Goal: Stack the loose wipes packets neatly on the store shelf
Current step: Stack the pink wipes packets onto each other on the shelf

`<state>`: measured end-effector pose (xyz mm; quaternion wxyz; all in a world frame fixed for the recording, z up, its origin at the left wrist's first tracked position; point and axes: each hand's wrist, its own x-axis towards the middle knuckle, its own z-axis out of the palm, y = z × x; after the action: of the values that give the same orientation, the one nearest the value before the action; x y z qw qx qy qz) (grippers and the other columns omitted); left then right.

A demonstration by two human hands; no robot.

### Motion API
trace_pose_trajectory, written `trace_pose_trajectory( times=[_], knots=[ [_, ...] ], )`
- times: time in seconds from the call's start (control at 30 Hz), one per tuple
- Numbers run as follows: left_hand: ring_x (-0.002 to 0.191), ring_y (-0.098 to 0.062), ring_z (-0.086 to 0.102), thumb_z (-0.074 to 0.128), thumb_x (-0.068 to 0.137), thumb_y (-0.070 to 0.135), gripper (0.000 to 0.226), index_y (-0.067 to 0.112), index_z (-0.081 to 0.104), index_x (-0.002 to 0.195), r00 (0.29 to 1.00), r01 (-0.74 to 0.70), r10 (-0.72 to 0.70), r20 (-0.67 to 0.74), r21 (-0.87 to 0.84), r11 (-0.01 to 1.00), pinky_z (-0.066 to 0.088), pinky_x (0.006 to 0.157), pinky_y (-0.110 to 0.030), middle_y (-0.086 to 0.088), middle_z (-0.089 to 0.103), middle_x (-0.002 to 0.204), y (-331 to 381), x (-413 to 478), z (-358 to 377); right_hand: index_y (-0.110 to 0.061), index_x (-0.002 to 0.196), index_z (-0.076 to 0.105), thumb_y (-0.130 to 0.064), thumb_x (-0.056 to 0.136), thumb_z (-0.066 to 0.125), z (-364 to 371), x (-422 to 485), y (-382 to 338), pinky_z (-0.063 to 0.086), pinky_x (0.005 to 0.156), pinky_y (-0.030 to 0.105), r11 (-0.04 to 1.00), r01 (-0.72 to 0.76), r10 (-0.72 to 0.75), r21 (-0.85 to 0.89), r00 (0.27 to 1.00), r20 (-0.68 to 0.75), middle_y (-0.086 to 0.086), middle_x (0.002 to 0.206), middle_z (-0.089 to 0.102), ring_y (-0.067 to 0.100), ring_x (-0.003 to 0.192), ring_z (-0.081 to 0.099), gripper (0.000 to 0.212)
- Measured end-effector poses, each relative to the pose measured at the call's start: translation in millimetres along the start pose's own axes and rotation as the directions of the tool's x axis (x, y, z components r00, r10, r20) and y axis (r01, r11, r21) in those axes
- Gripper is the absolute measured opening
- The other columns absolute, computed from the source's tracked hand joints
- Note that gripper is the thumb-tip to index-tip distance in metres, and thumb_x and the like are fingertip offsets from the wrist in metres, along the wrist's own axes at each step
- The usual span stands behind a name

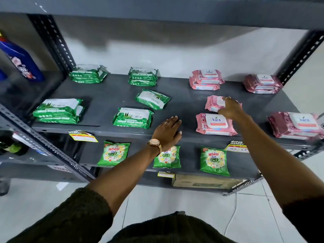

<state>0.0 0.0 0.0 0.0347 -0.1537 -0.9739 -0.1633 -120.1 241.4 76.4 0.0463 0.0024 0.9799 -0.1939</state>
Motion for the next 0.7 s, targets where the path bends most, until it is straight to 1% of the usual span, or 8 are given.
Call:
trace_pose_trajectory(
  times=[0.1, 0.2, 0.3, 0.37, 0.43, 0.47, 0.6, 0.7],
  knots=[
    [0.144, -0.027, 0.025, 0.038, 0.098, 0.032, 0.055, 0.009, 0.028, 0.147, 0.999, -0.026, 0.029, -0.027, 0.09, 0.996, 0.023, 0.118, -0.04, -0.012, 0.028, 0.157, -5, 5, 4, 0.0, 0.136, 0.041, -0.003, 0.074, 0.07, -4, 12, -3, 0.044, 0.096, 0.038, 0.997, -0.047, 0.05, -0.056, 0.996, 0.068, 0.022, 0.138, 0.048, 0.038, 0.125, 0.048, 0.068],
    [0.146, -0.027, 0.02, 0.035, 0.098, 0.033, 0.058, 0.009, 0.023, 0.149, 0.998, -0.051, 0.056, -0.027, 0.162, 0.985, 0.016, 0.121, -0.04, -0.013, 0.025, 0.158, -7, 6, 12, -0.003, 0.134, 0.044, 0.001, 0.071, 0.07, -3, 24, 0, 0.045, 0.101, 0.041, 0.995, -0.036, 0.042, -0.098, 0.997, 0.069, 0.021, 0.134, 0.051, 0.038, 0.123, 0.049, 0.068],
    [0.148, -0.027, 0.015, 0.032, 0.097, 0.034, 0.059, 0.009, 0.02, 0.149, 0.998, -0.047, 0.053, -0.029, 0.183, 0.982, 0.009, 0.123, -0.041, -0.013, 0.023, 0.159, -10, 8, 15, -0.001, 0.129, 0.048, -0.004, 0.071, 0.073, -3, 36, 6, 0.041, 0.104, 0.04, 0.983, 0.011, -0.001, -0.185, 0.999, 0.05, 0.022, 0.13, 0.055, 0.04, 0.121, 0.05, 0.063],
    [0.148, -0.028, 0.013, 0.031, 0.097, 0.034, 0.059, 0.009, 0.02, 0.149, 0.998, -0.047, 0.053, -0.025, 0.193, 0.98, 0.008, 0.123, -0.042, -0.013, 0.022, 0.159, -11, 9, 16, 0.0, 0.125, 0.049, -0.005, 0.068, 0.077, -3, 39, 8, 0.046, 0.098, 0.042, 0.984, 0.019, -0.008, -0.175, 0.998, 0.062, 0.023, 0.124, 0.058, 0.041, 0.115, 0.054, 0.064],
    [0.148, -0.028, 0.012, 0.031, 0.097, 0.035, 0.06, 0.01, 0.019, 0.149, 0.998, -0.044, 0.051, -0.029, 0.198, 0.979, 0.007, 0.123, -0.042, -0.013, 0.021, 0.159, -11, 9, 17, 0.002, 0.119, 0.051, -0.002, 0.064, 0.079, -6, 39, 7, 0.052, 0.091, 0.042, 0.986, 0.046, -0.036, -0.161, 0.997, 0.069, 0.025, 0.119, 0.06, 0.041, 0.107, 0.058, 0.062],
    [0.148, -0.028, 0.011, 0.03, 0.097, 0.036, 0.06, 0.011, 0.019, 0.15, 0.998, -0.044, 0.051, -0.03, 0.203, 0.978, 0.007, 0.123, -0.042, -0.013, 0.021, 0.159, -12, 8, 18, 0.001, 0.12, 0.051, -0.001, 0.063, 0.079, -7, 38, 7, 0.052, 0.09, 0.043, 0.985, 0.062, -0.051, -0.161, 0.996, 0.073, 0.024, 0.12, 0.06, 0.04, 0.107, 0.058, 0.064],
    [0.148, -0.028, 0.012, 0.029, 0.096, 0.037, 0.06, 0.011, 0.018, 0.15, 0.998, -0.05, 0.058, -0.037, 0.206, 0.977, 0.007, 0.123, -0.043, -0.013, 0.021, 0.159, -12, 8, 20, -0.004, 0.13, 0.047, 0.001, 0.058, 0.084, -19, 27, 0, 0.049, 0.096, 0.048, 0.979, 0.131, -0.123, -0.155, 0.991, 0.06, 0.021, 0.131, 0.055, 0.039, 0.117, 0.054, 0.082],
    [0.148, -0.029, 0.016, 0.031, 0.095, 0.036, 0.06, 0.011, 0.022, 0.149, 0.995, -0.054, 0.068, -0.068, 0.189, 0.981, 0.011, 0.123, -0.043, -0.013, 0.025, 0.158, -12, 9, 19, -0.011, 0.13, 0.048, 0.005, 0.051, 0.086, -35, 10, -9, 0.049, 0.095, 0.042, 0.986, 0.149, -0.144, -0.077, 0.988, 0.061, 0.015, 0.133, 0.054, 0.035, 0.117, 0.055, 0.089]
  ],
)
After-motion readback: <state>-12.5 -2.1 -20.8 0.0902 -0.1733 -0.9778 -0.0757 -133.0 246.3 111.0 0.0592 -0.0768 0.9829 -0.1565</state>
